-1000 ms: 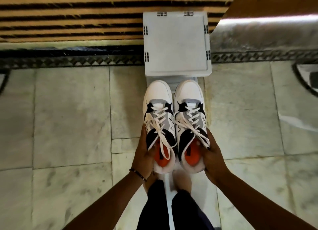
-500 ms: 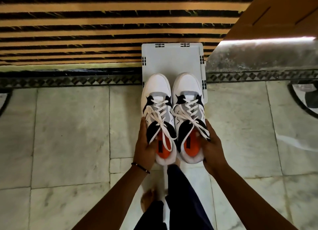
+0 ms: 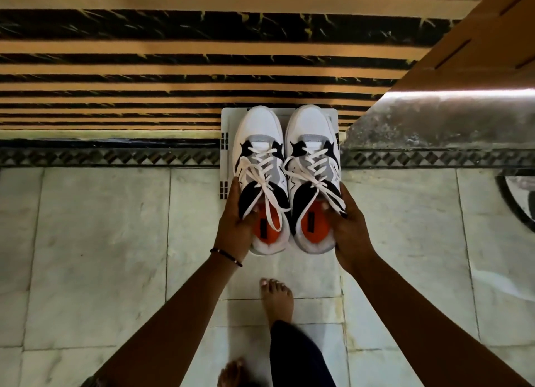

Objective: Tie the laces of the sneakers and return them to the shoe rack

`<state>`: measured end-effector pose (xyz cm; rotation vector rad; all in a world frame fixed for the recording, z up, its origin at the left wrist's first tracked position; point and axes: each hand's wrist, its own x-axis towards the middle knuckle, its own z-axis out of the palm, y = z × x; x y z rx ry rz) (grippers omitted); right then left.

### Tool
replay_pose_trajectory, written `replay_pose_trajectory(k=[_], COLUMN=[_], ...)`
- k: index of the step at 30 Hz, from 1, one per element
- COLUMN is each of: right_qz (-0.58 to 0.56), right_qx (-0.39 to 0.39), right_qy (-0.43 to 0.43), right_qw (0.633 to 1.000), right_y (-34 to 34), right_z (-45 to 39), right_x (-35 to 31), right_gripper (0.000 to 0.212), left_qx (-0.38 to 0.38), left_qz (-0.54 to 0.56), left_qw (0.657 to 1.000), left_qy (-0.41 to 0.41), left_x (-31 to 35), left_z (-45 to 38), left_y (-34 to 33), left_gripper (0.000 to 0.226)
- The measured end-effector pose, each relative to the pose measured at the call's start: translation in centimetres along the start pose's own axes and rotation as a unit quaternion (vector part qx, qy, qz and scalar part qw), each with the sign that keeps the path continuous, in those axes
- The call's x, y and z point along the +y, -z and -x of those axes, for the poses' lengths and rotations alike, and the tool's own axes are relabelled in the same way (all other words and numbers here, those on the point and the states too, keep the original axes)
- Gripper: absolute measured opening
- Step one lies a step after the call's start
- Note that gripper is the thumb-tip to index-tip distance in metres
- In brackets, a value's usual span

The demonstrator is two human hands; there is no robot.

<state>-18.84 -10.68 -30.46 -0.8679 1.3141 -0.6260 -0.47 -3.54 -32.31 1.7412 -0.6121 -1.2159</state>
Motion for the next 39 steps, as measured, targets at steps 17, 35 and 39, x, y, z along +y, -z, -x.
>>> replay_pose_trajectory(k=[17, 35, 39], right_qz=[0.048, 0.219, 0.239], right_qx=[-0.023, -0.02, 0.049], right_qy=[0.005, -0.005, 0.092], right_qw=[0.999, 0.975, 0.966], right_y=[-0.9, -1.1, -1.2], right_z=[-4.3, -3.9, 1.3], right_x=[-1.1, -4.0, -5.9], right_gripper=[0.04, 0.041, 0.056], left_qx=[-0.052, -0.024, 0.039], left_qz=[-0.05, -0.175, -0.185], left_qw=[0.997, 0.982, 0.979], left_qy=[-0.022, -0.061, -0.075], left_x=[2.2, 3.3, 4.5], left_z=[-4.1, -4.1, 0.5], left_y=[0.6, 1.2, 1.1], left_gripper=[0.062, 0.056, 0.067])
